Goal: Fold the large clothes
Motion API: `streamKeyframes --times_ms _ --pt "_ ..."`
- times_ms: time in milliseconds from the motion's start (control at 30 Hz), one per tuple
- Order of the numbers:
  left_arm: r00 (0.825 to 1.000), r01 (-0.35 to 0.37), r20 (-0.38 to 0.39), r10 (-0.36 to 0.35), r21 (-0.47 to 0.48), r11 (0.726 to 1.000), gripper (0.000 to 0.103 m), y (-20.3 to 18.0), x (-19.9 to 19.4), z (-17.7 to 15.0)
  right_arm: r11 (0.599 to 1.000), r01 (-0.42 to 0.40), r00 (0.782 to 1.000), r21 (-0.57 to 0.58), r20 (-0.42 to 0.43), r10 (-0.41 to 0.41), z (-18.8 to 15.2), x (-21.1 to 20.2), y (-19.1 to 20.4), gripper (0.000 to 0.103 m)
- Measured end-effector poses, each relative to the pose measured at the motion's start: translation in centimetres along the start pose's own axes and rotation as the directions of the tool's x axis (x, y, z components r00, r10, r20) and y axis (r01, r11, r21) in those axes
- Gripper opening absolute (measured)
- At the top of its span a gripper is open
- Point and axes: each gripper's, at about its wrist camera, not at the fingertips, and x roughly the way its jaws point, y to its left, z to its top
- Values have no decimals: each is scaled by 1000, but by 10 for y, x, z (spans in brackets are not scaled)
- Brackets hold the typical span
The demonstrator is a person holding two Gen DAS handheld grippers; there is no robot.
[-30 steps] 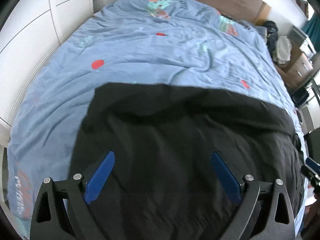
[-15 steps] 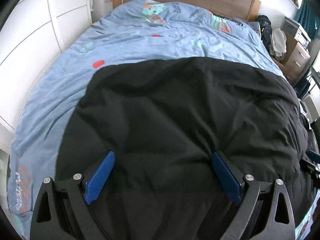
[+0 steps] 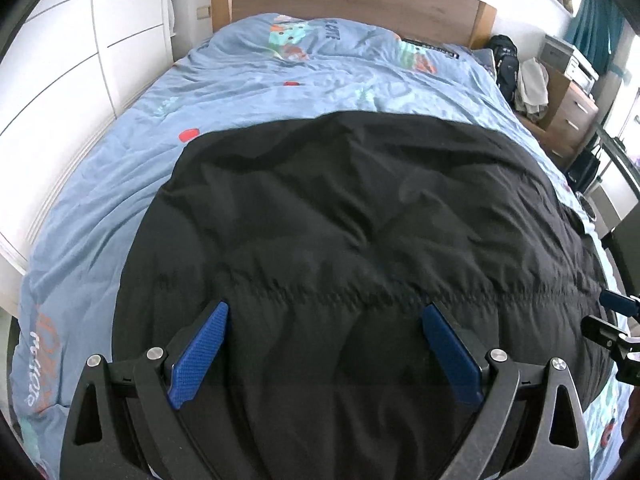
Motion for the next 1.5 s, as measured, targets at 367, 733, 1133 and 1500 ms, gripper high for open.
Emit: streamKeyframes --times_ms 367,733,1133,1500 --pt "1000 -12 -6 12 -4 1000 97 2 1 -8 999 47 998 18 -41 -46 -22 3 -23 79" --pt "994 88 -48 -94 -124 988 101 101 -4 11 960 10 1000 281 -30 -1 -26 -12 -140 91" --pt "927 252 -160 -340 -406 878 102 205 66 7 790 -331 909 516 -48 413 -30 77 -200 103" --pt "822 391 -228 -521 -440 809 102 181 126 2 737 -433 842 519 -57 536 -33 135 -195 103"
